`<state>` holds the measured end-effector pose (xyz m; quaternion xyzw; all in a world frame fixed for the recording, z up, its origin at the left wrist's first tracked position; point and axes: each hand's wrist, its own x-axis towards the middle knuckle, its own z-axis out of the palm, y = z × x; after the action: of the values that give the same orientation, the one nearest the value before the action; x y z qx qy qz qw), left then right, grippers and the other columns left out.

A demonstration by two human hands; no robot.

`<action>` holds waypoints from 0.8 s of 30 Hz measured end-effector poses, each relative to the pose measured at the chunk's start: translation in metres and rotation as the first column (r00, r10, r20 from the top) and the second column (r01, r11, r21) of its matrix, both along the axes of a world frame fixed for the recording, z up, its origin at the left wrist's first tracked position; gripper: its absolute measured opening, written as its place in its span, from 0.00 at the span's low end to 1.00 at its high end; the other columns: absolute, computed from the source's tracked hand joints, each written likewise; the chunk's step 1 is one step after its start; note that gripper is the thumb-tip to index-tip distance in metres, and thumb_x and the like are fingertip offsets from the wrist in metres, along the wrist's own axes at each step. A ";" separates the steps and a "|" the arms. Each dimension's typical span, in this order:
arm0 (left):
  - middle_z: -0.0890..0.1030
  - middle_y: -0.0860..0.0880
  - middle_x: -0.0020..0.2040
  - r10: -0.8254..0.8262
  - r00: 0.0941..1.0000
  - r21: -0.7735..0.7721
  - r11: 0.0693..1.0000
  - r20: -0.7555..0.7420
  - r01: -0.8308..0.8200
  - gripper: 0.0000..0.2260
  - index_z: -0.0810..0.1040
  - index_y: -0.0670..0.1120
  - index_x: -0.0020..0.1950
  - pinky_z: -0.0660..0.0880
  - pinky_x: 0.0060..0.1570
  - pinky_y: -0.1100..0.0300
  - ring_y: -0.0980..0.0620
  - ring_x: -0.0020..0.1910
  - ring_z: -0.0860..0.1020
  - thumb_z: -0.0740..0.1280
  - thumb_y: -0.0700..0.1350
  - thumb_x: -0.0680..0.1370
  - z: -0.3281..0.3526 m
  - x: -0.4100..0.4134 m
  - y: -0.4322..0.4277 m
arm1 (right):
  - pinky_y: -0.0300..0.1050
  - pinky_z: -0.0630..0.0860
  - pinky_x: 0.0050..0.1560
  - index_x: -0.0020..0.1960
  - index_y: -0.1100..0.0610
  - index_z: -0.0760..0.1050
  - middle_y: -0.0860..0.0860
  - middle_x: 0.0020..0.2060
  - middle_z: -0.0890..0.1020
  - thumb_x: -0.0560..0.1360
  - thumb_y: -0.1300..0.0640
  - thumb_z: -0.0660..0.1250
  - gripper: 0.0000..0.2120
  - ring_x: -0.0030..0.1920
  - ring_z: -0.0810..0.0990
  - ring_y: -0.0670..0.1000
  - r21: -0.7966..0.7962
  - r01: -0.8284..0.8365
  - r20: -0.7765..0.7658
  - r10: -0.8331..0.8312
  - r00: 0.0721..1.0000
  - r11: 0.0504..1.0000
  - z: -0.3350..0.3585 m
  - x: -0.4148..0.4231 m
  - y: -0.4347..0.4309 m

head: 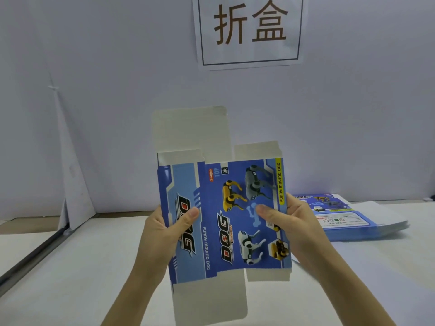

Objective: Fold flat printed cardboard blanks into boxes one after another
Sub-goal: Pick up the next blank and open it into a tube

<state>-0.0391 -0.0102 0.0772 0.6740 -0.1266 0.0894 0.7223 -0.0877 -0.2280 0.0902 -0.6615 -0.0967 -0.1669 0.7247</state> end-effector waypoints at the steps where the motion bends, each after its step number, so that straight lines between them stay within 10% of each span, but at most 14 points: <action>1: 0.85 0.48 0.45 0.013 1.000 0.019 1.000 0.015 -0.014 0.16 0.73 0.52 0.52 0.81 0.32 0.56 0.50 0.40 0.84 0.70 0.52 0.66 0.001 -0.001 -0.001 | 0.40 0.81 0.37 0.51 0.54 0.78 0.51 0.42 0.86 0.67 0.54 0.69 0.13 0.45 0.85 0.51 -0.008 0.022 0.008 -0.022 1.000 1.000 -0.001 0.001 0.001; 5: 0.78 0.64 0.50 -0.029 0.996 0.134 0.991 0.089 0.017 0.38 0.60 0.67 0.62 0.73 0.32 0.75 0.72 0.45 0.78 0.76 0.56 0.58 0.006 -0.007 -0.007 | 0.40 0.81 0.35 0.49 0.52 0.78 0.50 0.42 0.86 0.72 0.58 0.69 0.07 0.44 0.86 0.50 -0.093 0.028 0.046 -0.023 0.999 0.995 -0.002 0.001 0.006; 9: 0.74 0.65 0.61 -0.099 0.983 0.157 0.985 0.156 0.074 0.55 0.52 0.65 0.74 0.78 0.48 0.66 0.62 0.56 0.78 0.78 0.58 0.53 0.003 -0.009 -0.012 | 0.37 0.79 0.39 0.53 0.46 0.78 0.44 0.46 0.85 0.74 0.45 0.68 0.09 0.48 0.84 0.47 -0.198 -0.096 0.069 0.112 0.991 0.975 0.000 -0.002 0.009; 13: 0.80 0.52 0.58 -0.187 0.951 0.295 0.949 0.248 0.110 0.44 0.68 0.47 0.69 0.80 0.43 0.62 0.53 0.55 0.81 0.81 0.49 0.55 0.006 -0.007 0.001 | 0.46 0.74 0.55 0.60 0.46 0.78 0.49 0.59 0.82 0.69 0.26 0.51 0.33 0.60 0.80 0.49 0.143 -0.218 0.013 0.218 0.976 0.965 0.005 -0.001 0.001; 19: 0.64 0.67 0.62 -0.280 0.851 0.560 0.828 0.444 -0.020 0.46 0.56 0.58 0.70 0.72 0.59 0.70 0.60 0.63 0.70 0.81 0.49 0.60 0.011 -0.017 0.001 | 0.43 0.79 0.51 0.58 0.52 0.82 0.55 0.59 0.81 0.61 0.33 0.75 0.33 0.60 0.80 0.53 0.390 -0.393 0.066 0.401 0.914 0.833 0.005 -0.001 -0.003; 24: 0.64 0.67 0.62 -0.229 0.845 0.497 0.866 0.483 -0.049 0.44 0.57 0.55 0.68 0.72 0.59 0.70 0.62 0.63 0.69 0.78 0.52 0.59 0.010 -0.017 0.003 | 0.43 0.74 0.62 0.63 0.55 0.78 0.53 0.62 0.80 0.70 0.39 0.70 0.28 0.63 0.78 0.51 0.450 -0.600 0.161 0.600 0.783 0.662 0.010 -0.008 -0.001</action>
<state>-0.0560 -0.0076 0.0868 0.7771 -0.3706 0.2001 0.4676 -0.0956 -0.2291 0.1001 -0.3926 -0.2642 0.0630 0.8787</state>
